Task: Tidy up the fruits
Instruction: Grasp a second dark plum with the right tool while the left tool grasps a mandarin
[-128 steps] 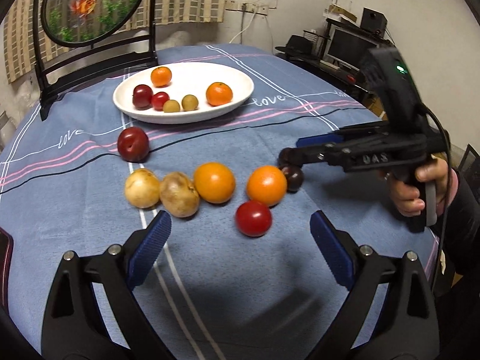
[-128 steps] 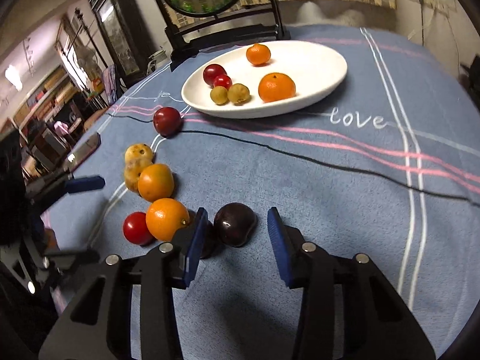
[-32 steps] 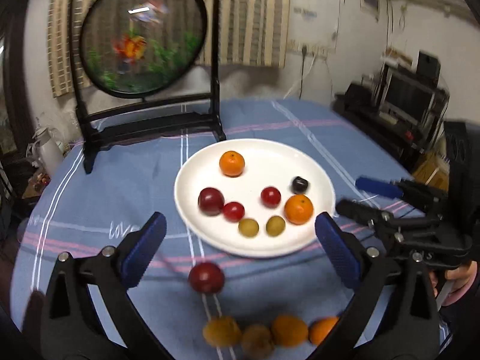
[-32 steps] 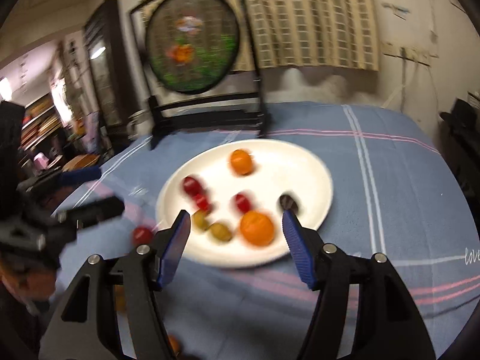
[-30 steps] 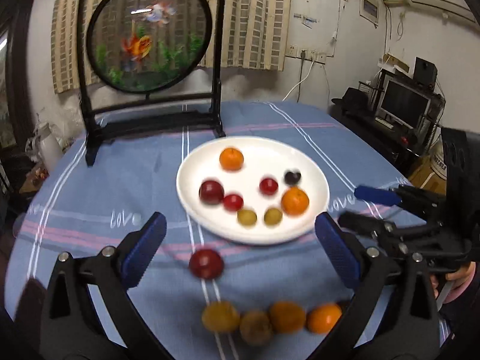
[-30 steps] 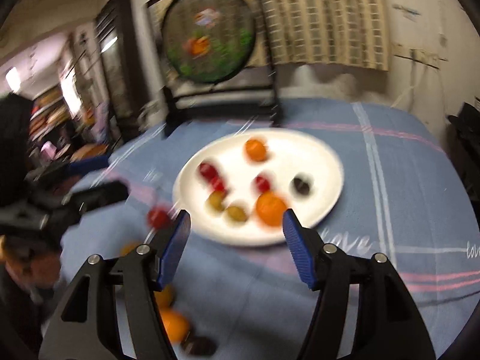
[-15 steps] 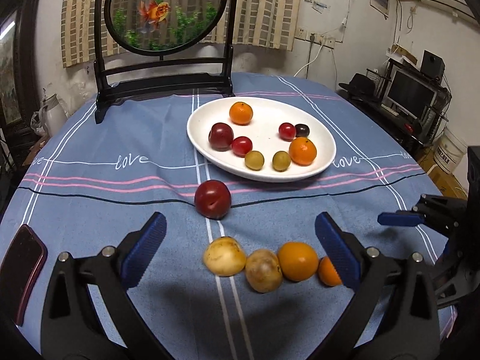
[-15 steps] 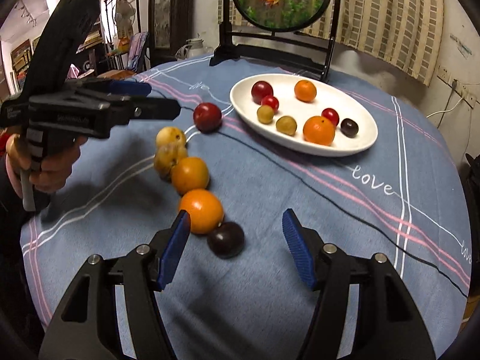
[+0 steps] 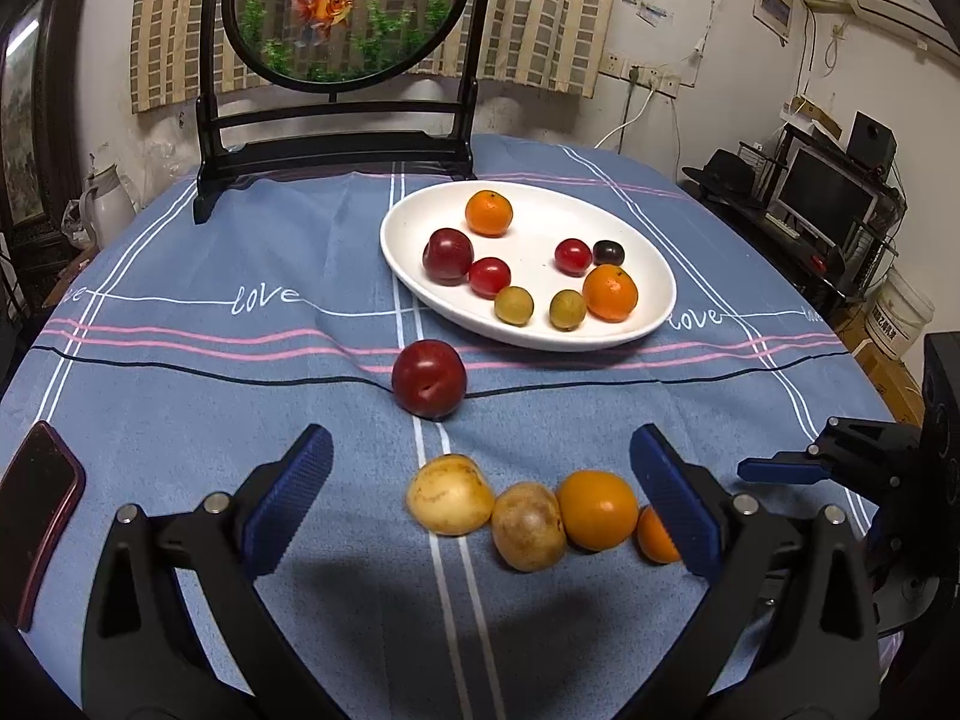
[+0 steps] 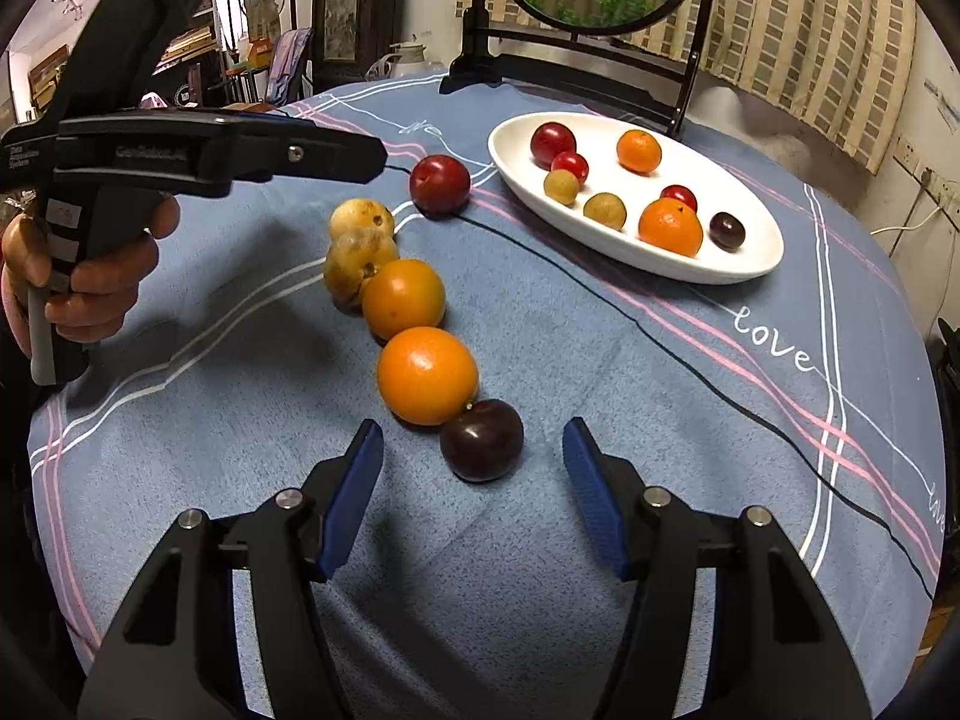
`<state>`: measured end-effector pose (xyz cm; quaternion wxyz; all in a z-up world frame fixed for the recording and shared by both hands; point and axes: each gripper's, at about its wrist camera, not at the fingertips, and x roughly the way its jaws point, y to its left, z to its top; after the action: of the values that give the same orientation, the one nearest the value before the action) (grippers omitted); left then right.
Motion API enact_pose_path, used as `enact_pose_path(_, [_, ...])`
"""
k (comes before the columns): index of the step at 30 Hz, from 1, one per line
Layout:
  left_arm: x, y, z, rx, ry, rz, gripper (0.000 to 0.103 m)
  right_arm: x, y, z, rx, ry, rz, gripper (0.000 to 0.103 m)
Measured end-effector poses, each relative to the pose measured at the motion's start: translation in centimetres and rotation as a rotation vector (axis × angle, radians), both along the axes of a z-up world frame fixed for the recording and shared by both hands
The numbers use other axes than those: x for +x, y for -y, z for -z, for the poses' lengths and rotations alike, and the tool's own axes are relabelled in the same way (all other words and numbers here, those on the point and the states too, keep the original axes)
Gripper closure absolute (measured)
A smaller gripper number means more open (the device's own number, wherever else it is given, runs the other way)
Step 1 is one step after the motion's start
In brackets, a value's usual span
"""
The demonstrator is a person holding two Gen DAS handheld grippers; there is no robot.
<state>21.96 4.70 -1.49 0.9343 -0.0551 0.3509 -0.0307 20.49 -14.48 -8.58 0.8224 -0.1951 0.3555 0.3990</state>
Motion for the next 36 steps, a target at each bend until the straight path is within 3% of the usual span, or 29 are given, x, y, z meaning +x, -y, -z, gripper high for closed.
enact_pose_path(11, [-0.3, -0.1, 0.2, -0.015, -0.007, 0.003, 0.002, -0.2, -0.1, 0.3, -0.011, 0.014, -0.004, 0.050])
enact_pose_path(25, [-0.8, -0.2, 0.3, -0.026, -0.005, -0.001, 0.002, 0.1, -0.2, 0.8, -0.023, 0.028, -0.001, 0.071])
enact_pose_path(30, [-1.0, -0.4, 0.4, -0.047, -0.006, 0.003, 0.002, 0.3, 0.5, 0.1, 0.004, 0.018, 0.013, 0.071])
enact_pose_path(33, [-1.4, 0.7, 0.3, -0.034, 0.008, 0.062, 0.002, 1.1, 1.4, -0.6, 0.058, -0.005, 0.059, 0.071])
enact_pose_path(36, [-2.1, 3.5, 0.4, 0.002, 0.015, 0.200, 0.002, 2.5, 2.8, -1.2, 0.144, -0.066, 0.130, 0.071])
